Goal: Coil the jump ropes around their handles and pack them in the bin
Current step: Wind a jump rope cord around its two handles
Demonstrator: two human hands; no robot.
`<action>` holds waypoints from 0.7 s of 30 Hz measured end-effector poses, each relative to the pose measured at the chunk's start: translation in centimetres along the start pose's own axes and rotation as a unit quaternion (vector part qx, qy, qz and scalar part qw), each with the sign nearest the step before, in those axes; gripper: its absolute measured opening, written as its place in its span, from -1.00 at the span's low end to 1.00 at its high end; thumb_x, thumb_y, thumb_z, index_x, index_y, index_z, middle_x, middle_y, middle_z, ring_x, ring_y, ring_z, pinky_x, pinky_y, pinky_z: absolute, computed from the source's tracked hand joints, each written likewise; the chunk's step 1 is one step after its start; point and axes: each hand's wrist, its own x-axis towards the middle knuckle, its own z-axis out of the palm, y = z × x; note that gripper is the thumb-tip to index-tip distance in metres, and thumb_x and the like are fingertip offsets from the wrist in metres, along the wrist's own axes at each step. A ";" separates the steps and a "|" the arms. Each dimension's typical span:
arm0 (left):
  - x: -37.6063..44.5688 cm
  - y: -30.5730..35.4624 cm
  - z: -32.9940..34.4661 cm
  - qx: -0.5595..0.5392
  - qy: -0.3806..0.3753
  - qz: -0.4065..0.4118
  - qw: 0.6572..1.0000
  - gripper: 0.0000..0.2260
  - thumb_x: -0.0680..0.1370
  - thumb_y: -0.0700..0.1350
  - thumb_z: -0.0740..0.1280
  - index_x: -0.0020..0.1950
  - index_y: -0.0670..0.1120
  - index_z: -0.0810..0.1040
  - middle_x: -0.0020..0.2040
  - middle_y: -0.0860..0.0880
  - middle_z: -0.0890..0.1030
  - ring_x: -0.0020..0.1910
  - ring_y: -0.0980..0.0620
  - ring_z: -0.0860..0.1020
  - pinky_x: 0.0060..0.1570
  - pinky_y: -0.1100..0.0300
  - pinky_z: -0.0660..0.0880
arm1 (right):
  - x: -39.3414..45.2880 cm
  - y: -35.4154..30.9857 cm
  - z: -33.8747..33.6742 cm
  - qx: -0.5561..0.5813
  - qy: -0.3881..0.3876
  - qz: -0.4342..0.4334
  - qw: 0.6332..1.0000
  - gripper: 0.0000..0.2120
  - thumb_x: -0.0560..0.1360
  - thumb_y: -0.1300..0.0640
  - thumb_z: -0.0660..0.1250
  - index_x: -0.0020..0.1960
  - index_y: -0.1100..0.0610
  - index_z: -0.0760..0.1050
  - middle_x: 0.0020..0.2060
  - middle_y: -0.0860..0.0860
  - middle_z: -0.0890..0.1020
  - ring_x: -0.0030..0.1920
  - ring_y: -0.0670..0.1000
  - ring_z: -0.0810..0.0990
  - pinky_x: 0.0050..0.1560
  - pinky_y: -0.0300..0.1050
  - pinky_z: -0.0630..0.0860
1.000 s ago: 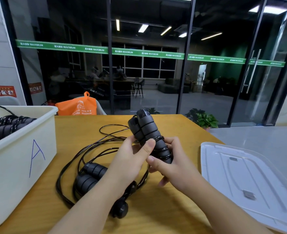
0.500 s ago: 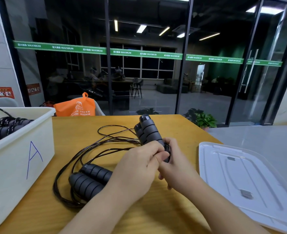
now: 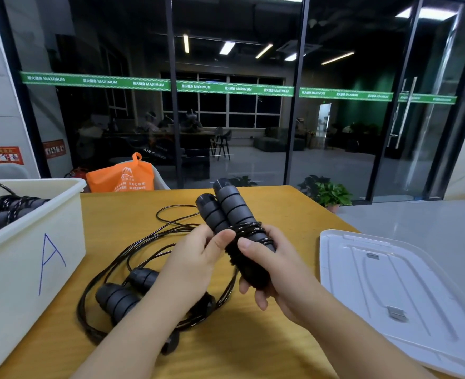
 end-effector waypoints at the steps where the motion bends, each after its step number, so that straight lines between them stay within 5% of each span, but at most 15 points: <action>1: 0.0 -0.1 0.0 -0.008 0.006 -0.006 1.000 -0.61 0.36 0.31 0.08 -0.22 -0.02 0.36 -0.33 0.10 0.41 -0.39 0.22 0.39 -0.38 0.41 0.30 | 0.1 0.1 0.1 0.024 -0.005 0.004 1.000 -0.48 0.33 -0.02 0.40 0.24 0.08 0.37 -0.16 0.08 0.63 -0.44 0.09 0.56 -0.65 -0.24 0.32; 11: 0.1 -0.6 -0.4 -0.003 0.010 0.004 1.000 -0.55 0.28 0.35 0.19 -0.02 0.06 0.33 -0.07 0.18 0.46 -0.10 0.29 0.44 -0.26 0.40 0.30 | 0.0 0.0 -0.4 0.047 -0.021 0.007 0.999 -0.49 0.34 -0.04 0.39 0.20 0.18 0.44 -0.17 0.10 0.62 -0.44 0.12 0.55 -0.65 -0.26 0.29; 17: 0.5 -1.2 -1.3 -0.029 -0.039 0.000 0.999 -0.70 0.40 0.27 0.15 -0.11 0.08 0.44 -0.53 0.08 0.45 -0.53 0.22 0.40 -0.43 0.34 0.28 | 0.1 0.1 -0.4 0.073 -0.011 0.016 0.997 -0.48 0.33 -0.04 0.39 0.21 0.17 0.44 -0.10 0.17 0.63 -0.45 0.11 0.54 -0.66 -0.27 0.27; 21: 0.6 -1.5 -1.4 -0.214 -0.109 -0.035 0.970 -0.58 0.42 0.27 0.22 0.00 -0.06 0.45 -0.45 0.09 0.36 -0.50 0.15 0.25 -0.46 0.25 0.20 | -0.1 -0.2 -0.3 0.172 -0.063 0.038 0.982 -0.47 0.36 -0.04 0.34 0.25 0.20 0.46 -0.03 0.21 0.62 -0.50 0.06 0.50 -0.69 -0.31 0.25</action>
